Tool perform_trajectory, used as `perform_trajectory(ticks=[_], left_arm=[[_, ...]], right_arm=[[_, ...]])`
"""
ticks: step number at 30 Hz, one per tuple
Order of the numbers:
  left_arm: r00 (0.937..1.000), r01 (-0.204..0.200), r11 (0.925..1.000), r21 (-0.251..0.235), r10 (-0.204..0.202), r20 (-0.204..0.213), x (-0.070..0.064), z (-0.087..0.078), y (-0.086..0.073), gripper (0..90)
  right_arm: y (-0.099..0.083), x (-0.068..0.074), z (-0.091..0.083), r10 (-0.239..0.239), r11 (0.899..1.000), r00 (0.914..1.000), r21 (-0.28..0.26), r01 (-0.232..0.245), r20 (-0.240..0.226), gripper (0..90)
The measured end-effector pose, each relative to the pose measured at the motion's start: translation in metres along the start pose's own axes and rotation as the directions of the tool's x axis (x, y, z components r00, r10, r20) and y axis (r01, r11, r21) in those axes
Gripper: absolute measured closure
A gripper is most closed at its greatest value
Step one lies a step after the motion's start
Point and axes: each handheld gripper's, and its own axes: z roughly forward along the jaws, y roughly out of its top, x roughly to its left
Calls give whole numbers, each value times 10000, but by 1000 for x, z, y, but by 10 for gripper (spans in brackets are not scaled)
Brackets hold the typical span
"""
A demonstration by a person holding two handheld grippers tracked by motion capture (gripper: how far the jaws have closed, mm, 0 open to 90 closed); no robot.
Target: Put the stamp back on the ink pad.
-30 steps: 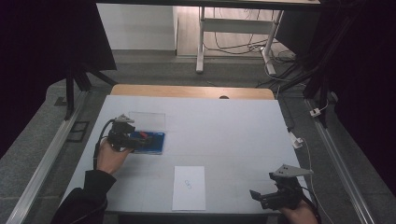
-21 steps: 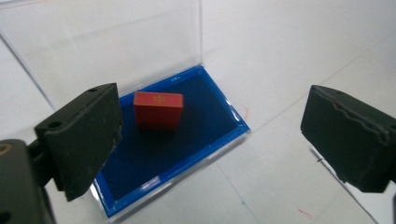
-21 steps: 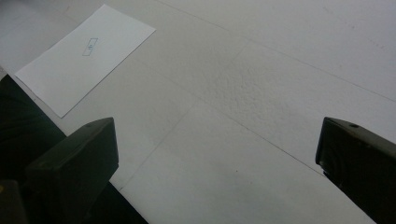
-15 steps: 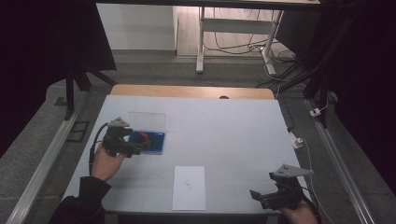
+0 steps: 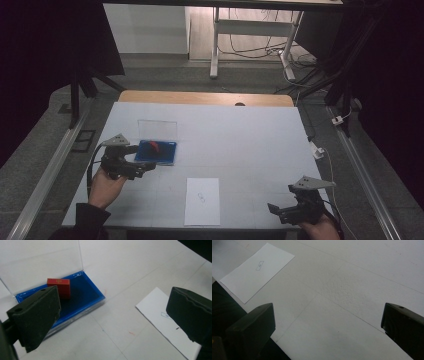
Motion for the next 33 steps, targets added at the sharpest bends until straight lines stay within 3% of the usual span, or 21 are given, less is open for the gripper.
perform_trajectory(ticks=[16,33], left_arm=[[9999,-1,10000,-11,1,-134,-19,-35,-32,0],[9988,158,9999,58,-156,-456,-28,-61,-63,0]], right_arm=[[0,0,0,21,10000,10000,-4,-21,12,0],[0,0,0,29,10000,10000,-4,-29,37,0]])
